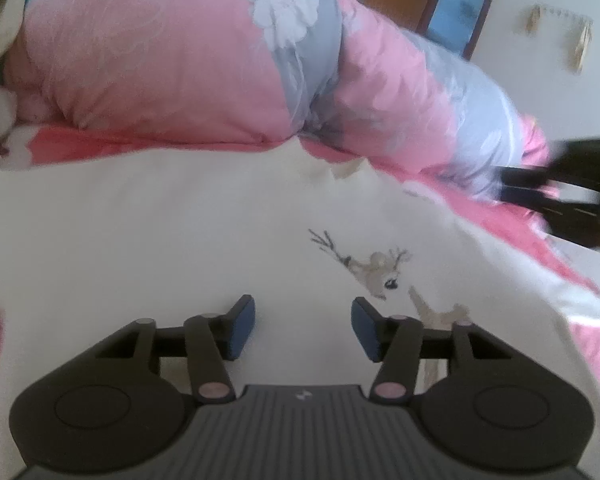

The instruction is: Fold towel

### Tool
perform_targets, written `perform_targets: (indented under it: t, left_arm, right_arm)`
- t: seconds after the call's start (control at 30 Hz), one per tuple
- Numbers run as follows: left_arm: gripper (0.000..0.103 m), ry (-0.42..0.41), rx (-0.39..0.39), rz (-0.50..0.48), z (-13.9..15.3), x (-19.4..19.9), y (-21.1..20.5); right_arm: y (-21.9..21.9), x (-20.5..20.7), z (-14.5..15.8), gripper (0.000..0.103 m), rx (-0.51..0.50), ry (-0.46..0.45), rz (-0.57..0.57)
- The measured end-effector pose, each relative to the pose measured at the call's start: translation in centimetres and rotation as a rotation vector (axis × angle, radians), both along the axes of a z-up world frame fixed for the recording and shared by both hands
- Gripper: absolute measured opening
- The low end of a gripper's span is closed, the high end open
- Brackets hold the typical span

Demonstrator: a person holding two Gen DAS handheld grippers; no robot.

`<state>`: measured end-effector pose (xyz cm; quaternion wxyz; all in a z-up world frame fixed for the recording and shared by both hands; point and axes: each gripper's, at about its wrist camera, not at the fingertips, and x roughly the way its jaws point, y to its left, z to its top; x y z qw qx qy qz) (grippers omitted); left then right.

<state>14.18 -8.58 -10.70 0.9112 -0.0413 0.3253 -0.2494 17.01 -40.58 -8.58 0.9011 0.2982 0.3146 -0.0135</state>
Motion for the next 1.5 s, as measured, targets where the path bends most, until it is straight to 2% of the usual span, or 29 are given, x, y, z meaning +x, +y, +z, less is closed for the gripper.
perform_targets:
  t: [0.07,0.1,0.13,0.17,0.2,0.37,0.47,0.53,0.67,0.73,1.5]
  left_arm:
    - [0.08,-0.043,0.117,0.013,0.1,-1.0,-1.8]
    - [0.096,-0.067,0.178,0.017,-0.1,-1.4,-2.6]
    - [0.103,-0.09,0.24,0.021,-0.3,-1.7,-3.5]
    - [0.103,-0.097,0.286,0.022,-0.5,-1.8,-4.1]
    - [0.103,-0.098,0.297,0.024,-0.6,-1.8,-4.2]
    - [0.103,-0.069,0.264,0.026,-0.8,-1.5,-3.5]
    - [0.103,-0.033,0.223,0.018,-0.9,-1.0,-2.8]
    - [0.103,-0.034,0.222,0.019,-0.9,-1.1,-2.8]
    - [0.103,-0.039,0.237,0.019,-0.9,-1.2,-3.2]
    - [0.103,-0.038,0.235,0.019,-0.9,-1.2,-3.1]
    - [0.103,-0.039,0.236,0.02,-0.9,-1.2,-3.1]
  right_arm:
    - [1.6,-2.7,-0.2,0.019,-0.067,-0.003,0.023]
    - [2.3,-4.0,-0.4,0.02,-0.1,-0.004,0.035]
    - [3.1,-5.4,-0.5,0.021,-0.133,-0.005,0.046]
    - [3.9,-6.7,-0.6,0.022,-0.166,-0.007,0.058]
    - [4.7,-8.1,-0.7,0.024,-0.2,-0.008,0.07]
    - [8.6,-14.8,-1.3,0.03,-0.366,-0.015,0.128]
    - [9.9,-14.2,-2.7,0.036,-0.453,-0.019,0.13]
    - [10.0,-14.1,-3.2,0.042,-0.457,-0.018,0.121]
    - [9.7,-14.9,-3.4,0.043,-0.458,-0.032,0.119]
    - [9.5,-15.2,-3.5,0.046,-0.453,-0.041,0.121]
    - [9.2,-15.9,-4.1,0.048,-0.459,-0.04,0.11]
